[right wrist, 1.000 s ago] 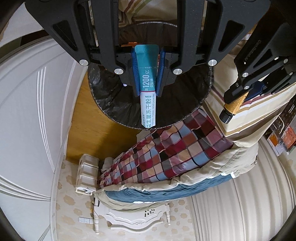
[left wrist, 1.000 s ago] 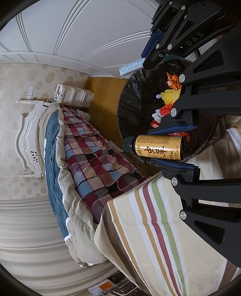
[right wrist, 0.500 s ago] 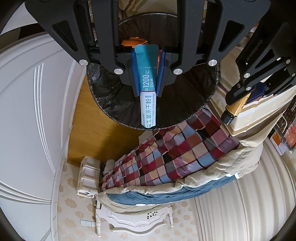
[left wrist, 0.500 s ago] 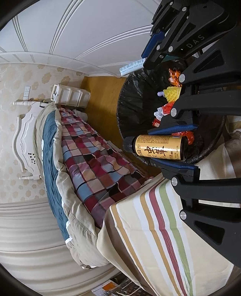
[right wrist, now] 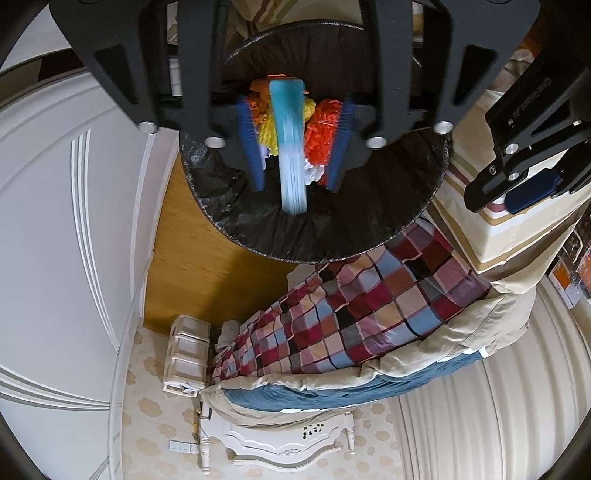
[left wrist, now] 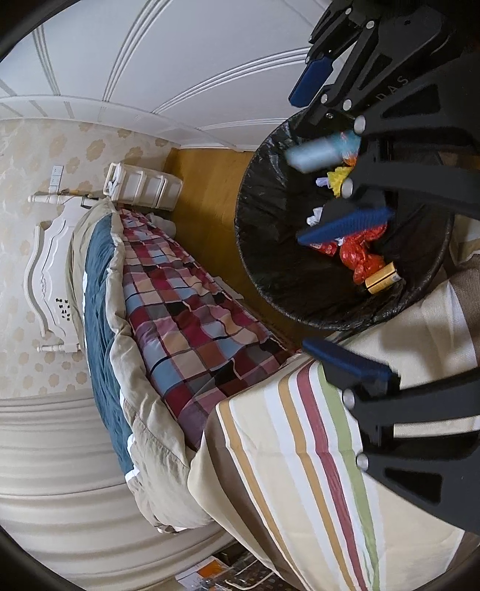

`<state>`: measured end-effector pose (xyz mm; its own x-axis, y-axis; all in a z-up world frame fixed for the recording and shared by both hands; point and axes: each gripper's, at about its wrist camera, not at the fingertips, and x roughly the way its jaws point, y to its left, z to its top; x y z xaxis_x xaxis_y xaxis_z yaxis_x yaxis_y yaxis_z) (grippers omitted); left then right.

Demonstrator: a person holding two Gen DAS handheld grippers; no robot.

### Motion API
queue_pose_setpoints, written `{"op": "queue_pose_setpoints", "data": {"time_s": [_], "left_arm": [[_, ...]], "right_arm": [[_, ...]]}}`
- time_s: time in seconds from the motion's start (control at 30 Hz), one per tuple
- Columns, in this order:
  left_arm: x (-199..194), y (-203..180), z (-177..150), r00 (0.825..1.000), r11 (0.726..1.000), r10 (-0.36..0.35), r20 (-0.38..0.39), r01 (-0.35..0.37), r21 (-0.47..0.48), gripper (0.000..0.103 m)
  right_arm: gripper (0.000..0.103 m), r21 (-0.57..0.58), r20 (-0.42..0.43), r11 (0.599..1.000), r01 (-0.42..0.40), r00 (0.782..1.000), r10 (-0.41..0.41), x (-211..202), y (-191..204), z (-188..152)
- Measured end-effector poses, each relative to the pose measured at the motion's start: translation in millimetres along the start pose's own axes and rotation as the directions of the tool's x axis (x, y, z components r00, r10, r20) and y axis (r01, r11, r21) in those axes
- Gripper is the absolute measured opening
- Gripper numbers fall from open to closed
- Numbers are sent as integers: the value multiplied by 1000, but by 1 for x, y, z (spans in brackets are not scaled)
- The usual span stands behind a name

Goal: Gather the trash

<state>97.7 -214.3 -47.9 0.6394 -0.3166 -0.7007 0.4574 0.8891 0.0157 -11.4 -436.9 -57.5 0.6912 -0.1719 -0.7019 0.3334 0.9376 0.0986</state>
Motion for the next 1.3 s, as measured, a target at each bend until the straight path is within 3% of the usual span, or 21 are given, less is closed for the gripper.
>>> {"op": "queue_pose_setpoints", "data": {"time_s": [0.27,0.67,0.97,1.3], "left_arm": [[-5,7,2,999,999,34,27,-34,-13,74],[-12,20,3,993,995,101,53,-99,-26,84],[-25,32,0,990,991,128,63,-126,-36,87],[-46,50,-9,985,987,155,74,-151,-47,89]], "right_arm": [[61,3,21,1000,25,999,-25,-5,0,3],[90,17,47,997,76,996,-77,-13,-1,6],[97,23,79,995,97,992,-99,-25,3,5],[98,23,79,996,88,993,-90,-43,15,-6]]}}
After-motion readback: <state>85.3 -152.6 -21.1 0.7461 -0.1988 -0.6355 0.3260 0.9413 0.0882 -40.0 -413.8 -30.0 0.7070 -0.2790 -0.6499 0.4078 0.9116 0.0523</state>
